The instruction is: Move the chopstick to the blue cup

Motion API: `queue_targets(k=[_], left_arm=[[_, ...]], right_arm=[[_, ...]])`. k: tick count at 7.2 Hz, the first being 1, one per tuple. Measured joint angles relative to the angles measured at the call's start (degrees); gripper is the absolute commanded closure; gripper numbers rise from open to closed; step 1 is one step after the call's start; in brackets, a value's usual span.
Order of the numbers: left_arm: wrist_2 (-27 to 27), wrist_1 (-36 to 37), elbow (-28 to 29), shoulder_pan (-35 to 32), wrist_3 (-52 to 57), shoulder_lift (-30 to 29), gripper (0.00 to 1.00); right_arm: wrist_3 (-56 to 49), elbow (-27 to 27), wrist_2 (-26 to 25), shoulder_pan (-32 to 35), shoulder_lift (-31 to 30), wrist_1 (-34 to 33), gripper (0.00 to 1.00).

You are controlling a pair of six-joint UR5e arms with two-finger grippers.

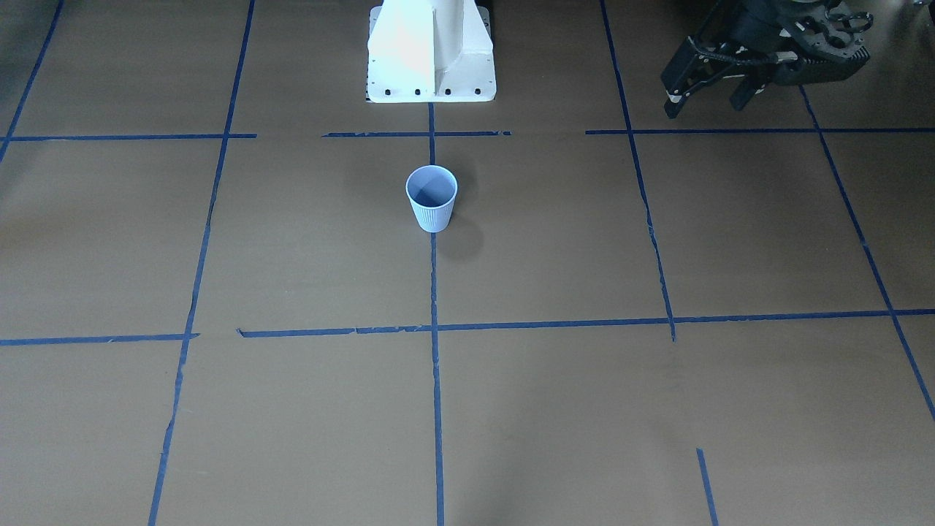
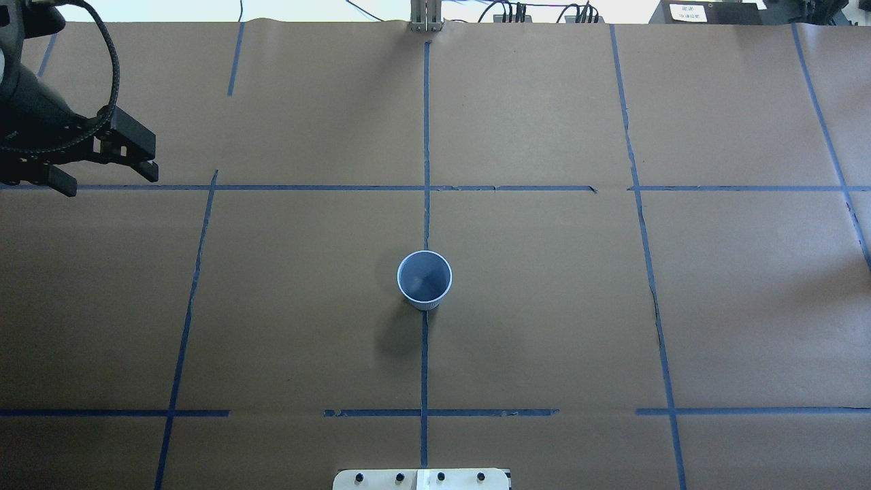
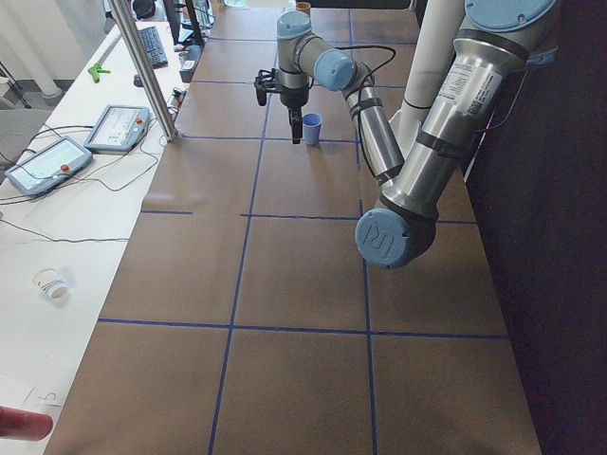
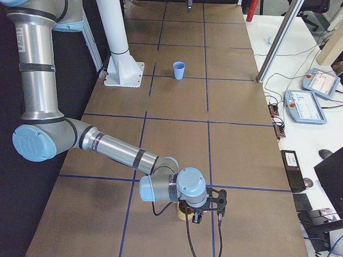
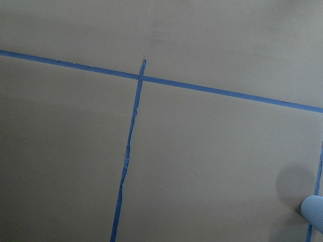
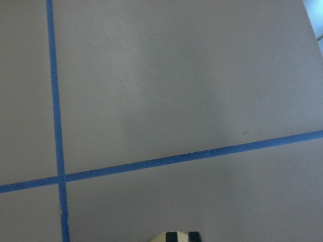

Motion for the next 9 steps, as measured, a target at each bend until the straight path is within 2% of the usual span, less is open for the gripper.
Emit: queue_targets(k=[6,9], left_arm=[[-0.09,0.05,-0.21,0.14,-0.43,0.06,0.0],[-0.8,0.11,-0.3,0.14,-0.47,0.06,0.0]], right_arm=[[-0.79,14.21,0.65,5.98,-5.6,-0.94,1.0],[-0.84,21.39,0.81,10.45,-5.4,-3.84,1.0]])
